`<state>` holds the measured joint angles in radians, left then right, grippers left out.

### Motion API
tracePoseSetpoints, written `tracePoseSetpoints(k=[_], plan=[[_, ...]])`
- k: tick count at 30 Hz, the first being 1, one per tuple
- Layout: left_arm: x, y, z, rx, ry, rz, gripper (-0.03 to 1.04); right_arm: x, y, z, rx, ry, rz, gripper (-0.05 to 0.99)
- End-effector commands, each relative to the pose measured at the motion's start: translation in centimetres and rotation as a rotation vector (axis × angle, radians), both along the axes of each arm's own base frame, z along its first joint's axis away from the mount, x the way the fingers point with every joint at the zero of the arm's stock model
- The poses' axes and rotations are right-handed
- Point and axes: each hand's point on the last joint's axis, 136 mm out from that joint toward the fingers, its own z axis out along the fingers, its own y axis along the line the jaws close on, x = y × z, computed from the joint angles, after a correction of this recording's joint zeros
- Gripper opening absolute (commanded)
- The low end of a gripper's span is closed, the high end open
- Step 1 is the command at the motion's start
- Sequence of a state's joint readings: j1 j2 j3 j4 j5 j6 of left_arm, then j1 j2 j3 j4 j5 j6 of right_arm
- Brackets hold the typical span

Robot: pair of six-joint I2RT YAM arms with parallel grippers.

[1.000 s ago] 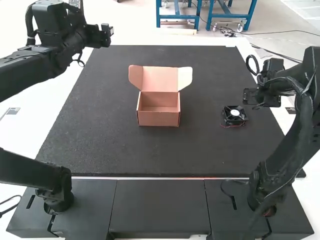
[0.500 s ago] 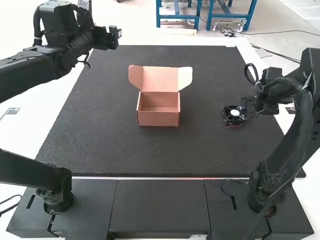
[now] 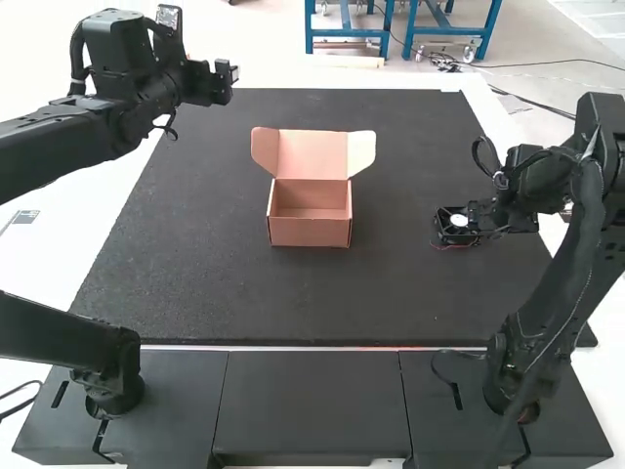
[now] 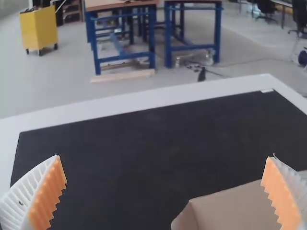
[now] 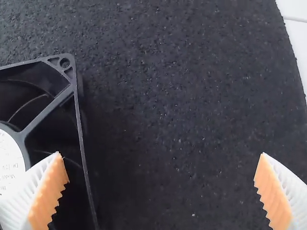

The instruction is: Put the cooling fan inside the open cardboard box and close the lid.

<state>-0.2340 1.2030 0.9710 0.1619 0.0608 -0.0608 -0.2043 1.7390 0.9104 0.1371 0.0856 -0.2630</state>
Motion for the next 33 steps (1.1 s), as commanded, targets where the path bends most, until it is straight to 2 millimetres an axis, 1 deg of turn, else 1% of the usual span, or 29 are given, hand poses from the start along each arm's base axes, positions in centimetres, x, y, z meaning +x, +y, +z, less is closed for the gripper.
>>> tracePoseSetpoints(k=[1, 3, 6, 8, 9, 13, 17, 22, 24, 28, 33], plan=[[-0.3, 0.0, 0.4, -0.001, -0.014, -0.006, 0.96, -0.7, 0.5, -2.0, 0.011, 0.057, 0.035, 0.90], [-0.3, -0.1, 0.1, 0.000, -0.009, -0.007, 0.96, -0.8, 0.7, -2.7, 0.011, 0.076, 0.048, 0.90], [-0.4, -0.2, -0.2, 0.001, -0.003, -0.011, 0.96, -1.0, 1.7, -3.7, 0.027, 0.099, 0.086, 0.83], [-0.4, -0.2, -0.3, 0.002, -0.002, -0.011, 0.96, -1.1, 2.0, -4.3, 0.022, 0.111, 0.105, 0.83], [-0.4, -0.1, -0.5, 0.002, 0.001, -0.009, 0.96, -1.2, 2.4, -4.8, 0.030, 0.121, 0.115, 0.81], [-0.4, 0.0, -0.9, 0.005, 0.010, -0.007, 0.96, -1.1, 4.3, -5.6, 0.103, 0.126, 0.160, 0.60], [-0.5, 0.0, -1.1, 0.007, 0.019, -0.006, 0.96, -0.8, 6.4, -5.4, 0.219, 0.104, 0.197, 0.38], [-0.5, 0.1, -1.3, 0.006, 0.021, -0.004, 0.96, -0.7, 7.0, -5.3, 0.246, 0.099, 0.224, 0.07], [-0.5, 0.1, -1.3, 0.006, 0.021, -0.004, 0.96, -0.7, 6.9, -5.3, 0.246, 0.098, 0.222, -0.01], [-0.5, 0.2, -1.6, 0.007, 0.026, -0.003, 0.96, -0.8, 6.8, -5.2, 0.231, 0.104, 0.245, -0.01], [-0.5, 0.2, -2.1, 0.010, 0.036, -0.003, 0.96, -0.1, 6.7, -3.8, 0.241, 0.072, 0.260, -0.01]])
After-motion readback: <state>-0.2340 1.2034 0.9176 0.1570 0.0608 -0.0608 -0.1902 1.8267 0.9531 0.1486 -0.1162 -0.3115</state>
